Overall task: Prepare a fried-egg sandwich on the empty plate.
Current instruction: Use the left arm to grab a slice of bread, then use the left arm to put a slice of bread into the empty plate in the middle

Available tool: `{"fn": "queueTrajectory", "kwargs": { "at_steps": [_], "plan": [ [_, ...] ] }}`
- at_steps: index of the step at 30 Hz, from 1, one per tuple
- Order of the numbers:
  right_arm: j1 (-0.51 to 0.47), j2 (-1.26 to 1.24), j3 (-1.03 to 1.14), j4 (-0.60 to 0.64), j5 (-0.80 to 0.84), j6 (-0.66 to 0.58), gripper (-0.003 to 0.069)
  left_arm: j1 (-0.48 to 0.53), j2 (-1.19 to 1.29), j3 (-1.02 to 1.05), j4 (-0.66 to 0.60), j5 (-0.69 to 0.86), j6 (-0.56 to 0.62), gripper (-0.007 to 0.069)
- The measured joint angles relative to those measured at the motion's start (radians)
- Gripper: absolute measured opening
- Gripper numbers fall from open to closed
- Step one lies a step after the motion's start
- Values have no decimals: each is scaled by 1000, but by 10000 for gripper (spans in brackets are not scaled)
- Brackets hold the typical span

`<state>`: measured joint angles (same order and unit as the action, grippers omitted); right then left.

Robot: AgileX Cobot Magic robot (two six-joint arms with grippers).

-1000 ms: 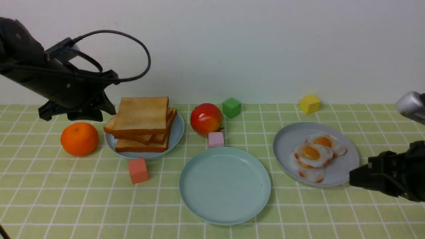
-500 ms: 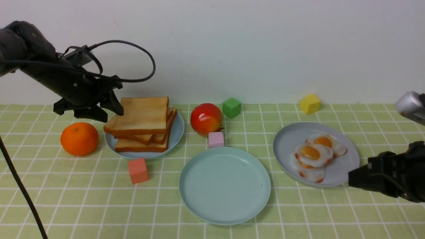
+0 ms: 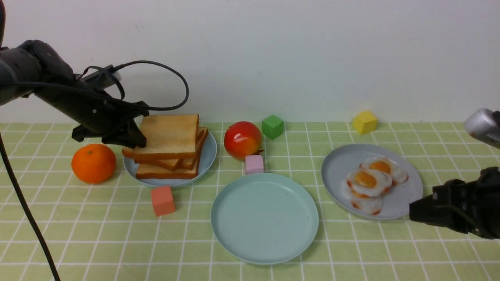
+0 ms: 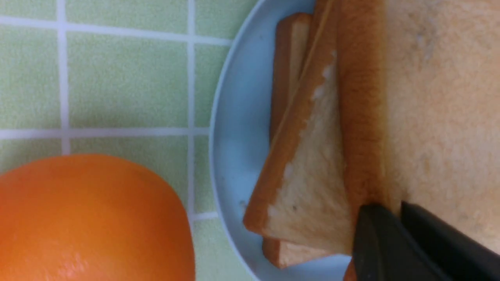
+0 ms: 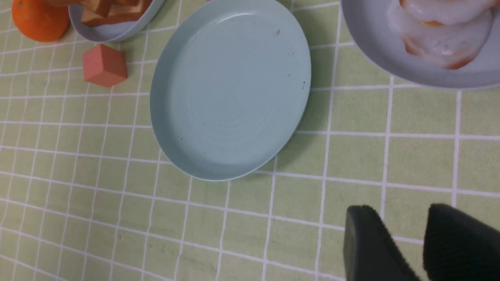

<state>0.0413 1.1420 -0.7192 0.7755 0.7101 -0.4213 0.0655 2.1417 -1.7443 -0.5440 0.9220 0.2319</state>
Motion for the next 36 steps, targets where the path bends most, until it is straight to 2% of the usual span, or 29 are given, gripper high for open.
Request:
{"fn": "queueTrajectory", "kwargs": {
  "at_steps": [5,8,10,14,17,22,25,27,29,30,31,36],
  "plan": [
    [0,0,0,0,13,0,241,-8,-80,17,-37,71,24,19],
    [0,0,0,0,13,0,241,-85,-191,128,-197,73,99,19],
    [0,0,0,0,13,0,241,-132,-216,188,-251,64,128,19],
    [0,0,0,0,13,0,241,-317,-241,424,-358,-22,213,19],
    [0,0,0,0,13,0,241,-379,-241,524,-360,-125,235,19],
    [0,0,0,-1,11,0,243,-423,-236,587,-370,-294,244,19],
    [0,0,0,-2,-13,10,253,-424,-234,589,-375,-320,244,29],
    [0,8,0,-2,-53,31,267,-424,-234,589,-377,-333,245,55],
    [0,42,-4,-1,-113,69,291,-424,-234,589,-375,-342,245,129],
    [0,45,-4,0,-117,72,293,-424,-234,589,-375,-342,245,137],
    [0,78,-11,4,-146,95,307,-424,-234,589,-368,-342,239,201],
    [-1,197,-50,72,-245,159,359,-424,-251,589,-292,-344,166,428]
  ]
}}
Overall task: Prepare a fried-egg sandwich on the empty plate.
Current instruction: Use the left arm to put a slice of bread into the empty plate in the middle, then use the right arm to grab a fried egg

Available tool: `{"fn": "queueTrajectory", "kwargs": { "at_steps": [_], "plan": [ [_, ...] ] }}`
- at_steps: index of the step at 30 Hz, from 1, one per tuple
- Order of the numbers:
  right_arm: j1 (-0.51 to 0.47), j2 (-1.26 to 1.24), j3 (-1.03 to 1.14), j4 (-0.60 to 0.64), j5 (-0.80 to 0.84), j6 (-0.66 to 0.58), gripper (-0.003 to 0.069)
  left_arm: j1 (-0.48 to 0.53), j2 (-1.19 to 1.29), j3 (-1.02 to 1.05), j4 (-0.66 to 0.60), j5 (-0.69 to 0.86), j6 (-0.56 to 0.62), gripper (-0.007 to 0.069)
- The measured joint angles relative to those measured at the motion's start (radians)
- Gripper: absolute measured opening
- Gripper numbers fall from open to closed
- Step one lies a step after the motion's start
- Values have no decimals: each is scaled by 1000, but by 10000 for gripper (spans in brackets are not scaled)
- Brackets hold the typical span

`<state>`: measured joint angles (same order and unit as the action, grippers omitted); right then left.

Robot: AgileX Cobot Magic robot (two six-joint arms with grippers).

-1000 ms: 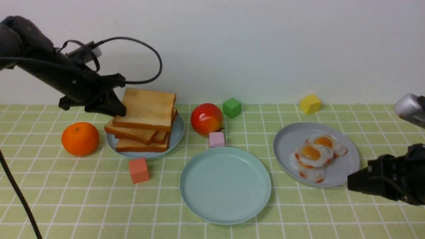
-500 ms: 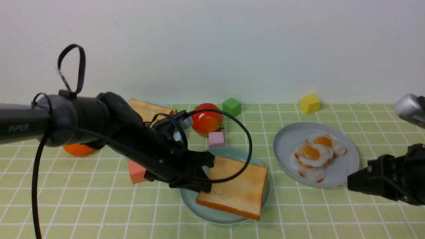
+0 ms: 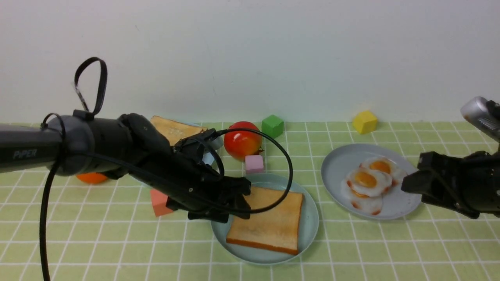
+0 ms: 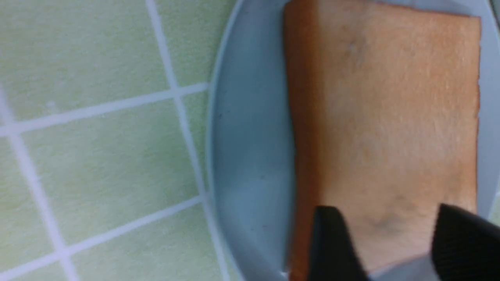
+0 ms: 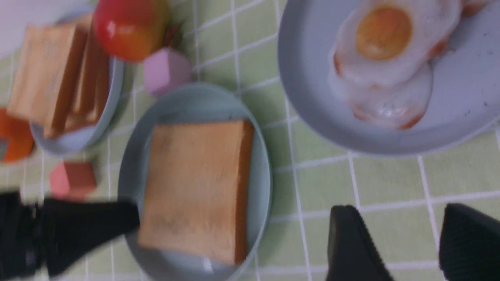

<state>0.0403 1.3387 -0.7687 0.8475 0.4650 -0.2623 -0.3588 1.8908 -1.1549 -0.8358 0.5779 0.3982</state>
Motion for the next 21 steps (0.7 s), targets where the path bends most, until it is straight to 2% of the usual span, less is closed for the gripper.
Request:
{"fn": "queueTrajectory", "kwargs": {
  "at_steps": [4,9,12,13,14,15,16,18,19,20,21],
  "plan": [
    [-30,116,-60,85,-17,10,421,26,-75,-28,106,32,-57,591],
    [-108,229,-95,167,-25,11,456,50,-174,-76,150,150,-31,621],
    [-176,345,-121,311,-12,-77,458,18,-270,-87,126,275,104,540],
    [-178,359,-124,330,-10,-87,458,14,-275,-87,124,275,104,533],
    [-187,404,-143,410,17,-173,457,-19,-305,-89,108,326,175,457],
    [-188,417,-147,421,25,-185,456,-27,-310,-89,106,330,182,435],
    [-189,464,-163,521,55,-283,457,-63,-327,-90,97,359,219,335],
    [-189,514,-175,618,79,-376,457,-99,-335,-90,98,361,235,196],
    [-189,519,-175,629,82,-395,457,-102,-335,-90,98,359,235,196],
    [-189,547,-178,695,82,-449,457,-116,-335,-90,98,351,239,86],
    [-189,566,-180,736,82,-494,457,-121,-335,-90,99,341,240,29]
  ]
}}
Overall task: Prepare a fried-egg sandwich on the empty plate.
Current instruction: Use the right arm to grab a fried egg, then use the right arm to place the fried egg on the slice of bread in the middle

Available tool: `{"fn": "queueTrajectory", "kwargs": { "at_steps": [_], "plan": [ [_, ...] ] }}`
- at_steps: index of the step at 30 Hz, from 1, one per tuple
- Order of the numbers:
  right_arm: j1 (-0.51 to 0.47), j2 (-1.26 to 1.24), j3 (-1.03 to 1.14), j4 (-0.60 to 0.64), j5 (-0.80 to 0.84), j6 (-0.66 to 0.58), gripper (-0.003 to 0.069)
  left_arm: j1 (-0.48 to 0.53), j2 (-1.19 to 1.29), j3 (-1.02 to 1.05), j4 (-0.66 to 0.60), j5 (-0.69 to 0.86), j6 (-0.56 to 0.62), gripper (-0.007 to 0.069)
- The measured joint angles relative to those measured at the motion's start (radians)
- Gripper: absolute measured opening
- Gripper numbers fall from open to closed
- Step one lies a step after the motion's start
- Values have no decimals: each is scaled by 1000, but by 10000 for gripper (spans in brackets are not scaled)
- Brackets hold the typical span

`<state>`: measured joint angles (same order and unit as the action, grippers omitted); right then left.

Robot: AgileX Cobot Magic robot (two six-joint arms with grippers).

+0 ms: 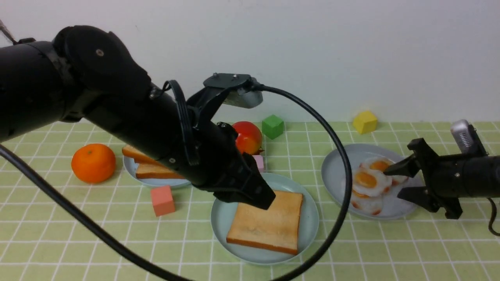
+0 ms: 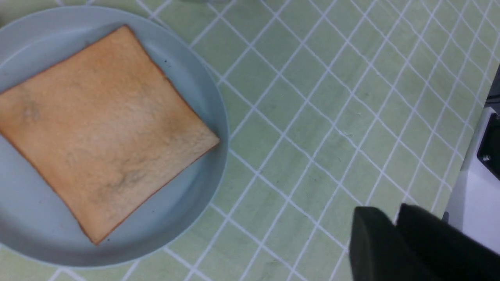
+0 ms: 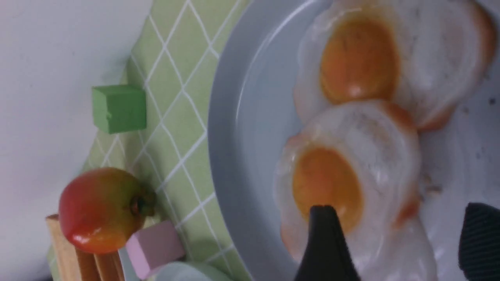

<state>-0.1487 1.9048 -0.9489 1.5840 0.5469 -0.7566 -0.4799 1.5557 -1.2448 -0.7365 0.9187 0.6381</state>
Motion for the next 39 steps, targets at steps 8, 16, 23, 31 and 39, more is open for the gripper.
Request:
{"fn": "queueTrajectory", "kwargs": {
  "at_steps": [8,16,23,31,39],
  "plan": [
    [-1,94,-15,153,71,-172,385,-2,0,0,5,-30,2,-13],
    [-13,109,-16,156,81,-185,100,1,-12,0,6,-30,2,-13],
    [-23,2,-12,138,72,-221,105,99,-167,-86,85,68,-91,-13],
    [170,-131,-57,138,196,-287,105,258,-383,2,209,183,-223,-13],
    [451,-27,-62,131,79,-293,105,269,-487,201,201,72,-227,-13]
  ]
}}
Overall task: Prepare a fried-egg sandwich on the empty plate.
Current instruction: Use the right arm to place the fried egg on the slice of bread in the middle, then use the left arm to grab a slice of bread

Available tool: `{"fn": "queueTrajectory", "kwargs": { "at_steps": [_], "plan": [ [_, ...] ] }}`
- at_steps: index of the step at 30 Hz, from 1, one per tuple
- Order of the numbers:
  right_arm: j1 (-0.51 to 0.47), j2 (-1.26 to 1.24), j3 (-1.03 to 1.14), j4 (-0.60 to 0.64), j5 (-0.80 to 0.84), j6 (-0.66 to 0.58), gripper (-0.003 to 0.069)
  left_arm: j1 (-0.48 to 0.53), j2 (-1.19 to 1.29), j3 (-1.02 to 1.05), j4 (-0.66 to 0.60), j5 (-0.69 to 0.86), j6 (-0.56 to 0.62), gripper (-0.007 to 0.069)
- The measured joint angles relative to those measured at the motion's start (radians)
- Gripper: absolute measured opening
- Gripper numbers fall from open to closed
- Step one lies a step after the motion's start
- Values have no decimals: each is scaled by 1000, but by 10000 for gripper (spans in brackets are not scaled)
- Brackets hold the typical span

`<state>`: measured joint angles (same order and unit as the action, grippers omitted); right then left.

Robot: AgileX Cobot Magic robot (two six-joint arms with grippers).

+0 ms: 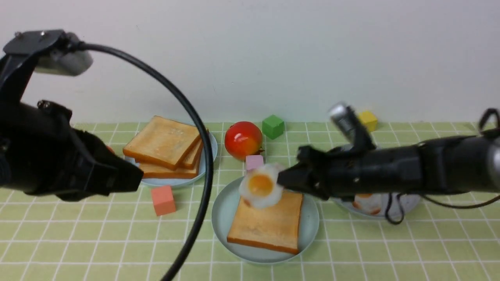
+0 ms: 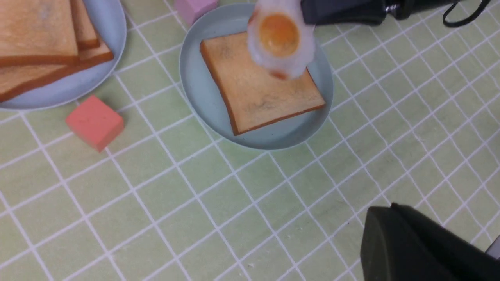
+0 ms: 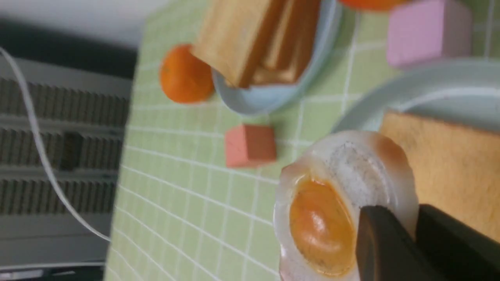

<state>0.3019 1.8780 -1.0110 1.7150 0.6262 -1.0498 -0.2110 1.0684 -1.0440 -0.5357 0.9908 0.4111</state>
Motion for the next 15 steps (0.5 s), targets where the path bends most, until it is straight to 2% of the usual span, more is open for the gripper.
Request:
{"fn": "queueTrajectory", "kwargs": {
  "at_steps": [5,9,10,11,12,15],
  "plan": [
    [23,81,0,-17,-45,0,154,0,1,17,-11,-29,-3,-13],
    [-24,48,-12,-187,-27,34,372,0,1,17,-40,-67,-10,-13],
    [-28,43,-14,-200,-24,46,383,0,1,17,-40,-74,-12,-13],
    [-42,12,-21,-276,-14,80,426,0,1,17,-41,-89,-21,-13],
    [-77,-48,-52,-419,19,180,517,0,4,17,-38,-131,-49,-11],
    [-121,-160,-141,-692,93,366,619,0,31,17,-11,-227,-104,-10]
  ]
}}
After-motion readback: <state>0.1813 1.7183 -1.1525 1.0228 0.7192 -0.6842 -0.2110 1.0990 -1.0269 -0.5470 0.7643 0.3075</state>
